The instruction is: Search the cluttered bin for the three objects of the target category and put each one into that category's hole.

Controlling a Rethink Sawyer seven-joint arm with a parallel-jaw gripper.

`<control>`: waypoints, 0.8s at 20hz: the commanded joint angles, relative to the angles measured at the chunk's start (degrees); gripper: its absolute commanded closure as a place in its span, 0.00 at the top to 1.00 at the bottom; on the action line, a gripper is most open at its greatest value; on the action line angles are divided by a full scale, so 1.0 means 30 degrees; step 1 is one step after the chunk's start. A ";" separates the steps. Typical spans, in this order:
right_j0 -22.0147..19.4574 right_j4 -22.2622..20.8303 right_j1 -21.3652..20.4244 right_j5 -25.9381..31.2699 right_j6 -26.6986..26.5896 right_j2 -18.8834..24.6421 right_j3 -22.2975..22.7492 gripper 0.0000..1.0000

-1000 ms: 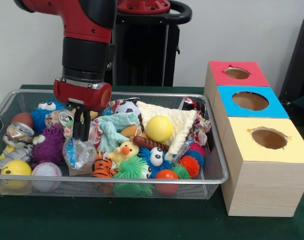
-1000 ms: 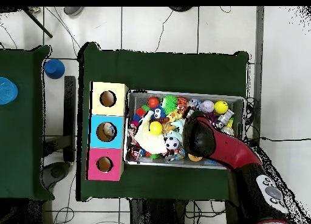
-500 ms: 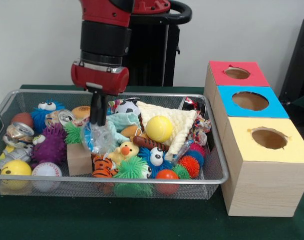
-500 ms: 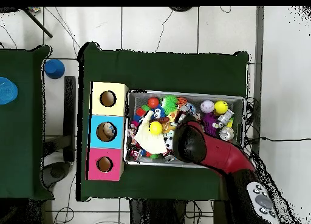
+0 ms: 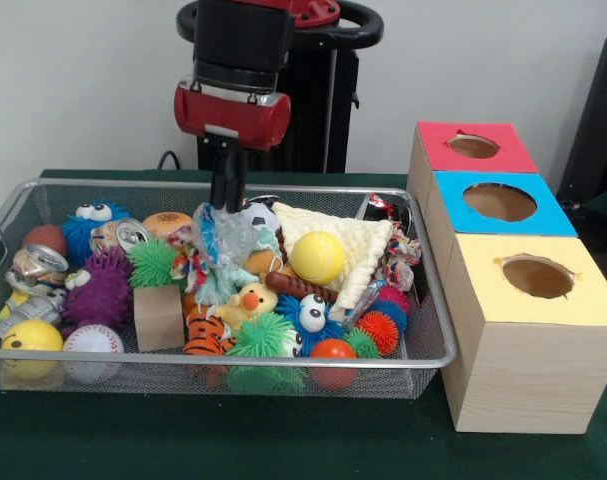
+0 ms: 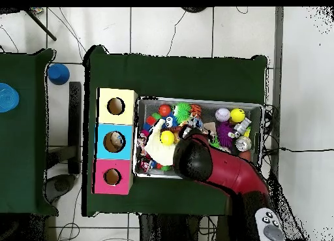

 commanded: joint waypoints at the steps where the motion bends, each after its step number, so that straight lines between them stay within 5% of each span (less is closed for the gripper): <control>1: 0.0287 0.1213 -0.0779 0.2630 0.3742 -0.0234 0.1199 0.00; 16: 0.2392 0.2365 -0.1776 0.4628 0.4238 -0.1898 0.0879 0.00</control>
